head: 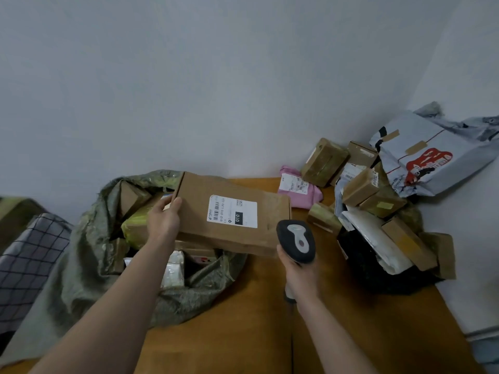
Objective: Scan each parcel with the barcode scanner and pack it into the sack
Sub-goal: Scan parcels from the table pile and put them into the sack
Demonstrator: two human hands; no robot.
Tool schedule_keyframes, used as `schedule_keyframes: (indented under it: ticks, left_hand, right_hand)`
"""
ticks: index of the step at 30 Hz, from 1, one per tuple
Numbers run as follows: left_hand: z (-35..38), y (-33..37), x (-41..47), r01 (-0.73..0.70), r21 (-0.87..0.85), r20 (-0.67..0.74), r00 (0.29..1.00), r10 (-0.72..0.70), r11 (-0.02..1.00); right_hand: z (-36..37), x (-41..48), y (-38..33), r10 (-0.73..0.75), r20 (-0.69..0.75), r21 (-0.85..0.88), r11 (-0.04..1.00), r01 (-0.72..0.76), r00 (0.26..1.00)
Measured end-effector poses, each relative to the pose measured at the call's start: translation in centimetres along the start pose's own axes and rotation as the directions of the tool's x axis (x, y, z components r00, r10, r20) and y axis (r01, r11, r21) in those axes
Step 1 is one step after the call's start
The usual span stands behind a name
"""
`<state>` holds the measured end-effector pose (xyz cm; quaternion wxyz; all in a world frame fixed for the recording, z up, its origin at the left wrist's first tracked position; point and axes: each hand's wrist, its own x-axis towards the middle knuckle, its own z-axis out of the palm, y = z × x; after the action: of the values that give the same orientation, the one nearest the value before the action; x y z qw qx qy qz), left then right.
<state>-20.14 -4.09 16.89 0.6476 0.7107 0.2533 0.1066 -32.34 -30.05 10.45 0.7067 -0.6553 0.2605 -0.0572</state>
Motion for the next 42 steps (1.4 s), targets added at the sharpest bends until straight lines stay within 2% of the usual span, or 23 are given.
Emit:
schedule_keyframes:
  ticks: [4,8,12,15,17,18,19,21,22,24,26,31,33,35,38,42]
  left_hand:
    - [-1.7,-0.7,0.7,0.028,0.007,-0.028,0.999,-0.028,1.000]
    - [-4.2,-1.2,1.3,-0.076,0.022,0.078,0.994,0.074,0.997]
    - [-8.2,-2.7,3.6,-0.040,0.005,0.190,0.981,0.038,0.999]
    - [-11.4,-4.6,6.1,-0.011,0.098,0.242,0.970,-0.013,0.995]
    - [-13.2,-6.2,7.6,-0.020,0.243,0.295,0.954,-0.054,0.970]
    - [-14.1,-7.1,8.3,-0.054,0.362,0.322,0.944,-0.070,0.931]
    - [-14.9,-7.8,8.7,-0.111,0.518,0.339,0.937,-0.085,0.848]
    - [-16.4,-8.9,9.2,-0.244,0.793,0.380,0.914,-0.140,0.558]
    - [-17.1,-9.4,9.2,-0.297,0.858,0.406,0.892,-0.199,0.419]
    - [-18.3,-10.2,9.4,-0.379,0.891,0.447,0.829,-0.335,0.250]
    - [-19.2,-10.7,9.9,-0.446,0.882,0.466,0.779,-0.419,0.153]
    - [-20.7,-10.5,11.2,-0.578,0.816,0.501,0.684,-0.531,0.026]
    - [-20.8,-9.1,11.8,-0.612,0.790,0.529,0.659,-0.535,0.028]
    - [-21.1,-7.0,12.7,-0.647,0.760,0.597,0.658,-0.458,0.061]
    - [-21.7,-3.6,13.7,-0.683,0.705,0.703,0.634,-0.322,0.192]
    - [-22.1,0.7,12.9,-0.725,0.587,0.808,0.550,-0.210,0.361]
  right_hand:
    - [0.1,0.8,-0.2,0.053,0.076,0.067,0.996,-0.059,0.996]
    - [1.0,0.6,-1.4,0.070,0.217,0.147,0.984,-0.103,0.974]
    - [3.3,0.1,-2.5,0.073,0.304,0.071,0.993,-0.099,0.950]
    - [5.8,-0.9,-3.2,0.062,0.331,0.021,0.997,-0.073,0.942]
    - [7.6,-1.5,-3.0,0.036,0.329,-0.011,0.999,-0.035,0.944]
    - [8.4,-1.9,-2.8,0.021,0.329,-0.028,1.000,-0.013,0.944]
    - [9.2,-2.2,-2.6,0.014,0.328,-0.049,0.999,0.002,0.945]
    - [10.7,-2.7,-1.9,-0.001,0.330,-0.079,0.996,0.029,0.944]
    - [11.5,-3.0,-1.7,-0.011,0.327,-0.092,0.995,0.043,0.945]
    - [13.0,-3.5,-1.4,-0.037,0.316,-0.114,0.990,0.077,0.948]
    - [14.3,-3.7,-1.2,-0.069,0.306,-0.130,0.985,0.113,0.950]
    - [16.3,-4.2,-0.8,-0.096,0.250,-0.141,0.981,0.134,0.964]
    - [17.0,-4.5,-0.7,-0.104,0.254,-0.125,0.982,0.139,0.962]
    - [17.7,-4.7,-0.7,-0.097,0.264,-0.120,0.984,0.132,0.960]
    - [19.0,-4.7,-0.3,-0.082,0.271,-0.106,0.988,0.114,0.959]
    - [20.8,-4.6,-0.7,-0.067,0.280,-0.133,0.985,0.108,0.958]
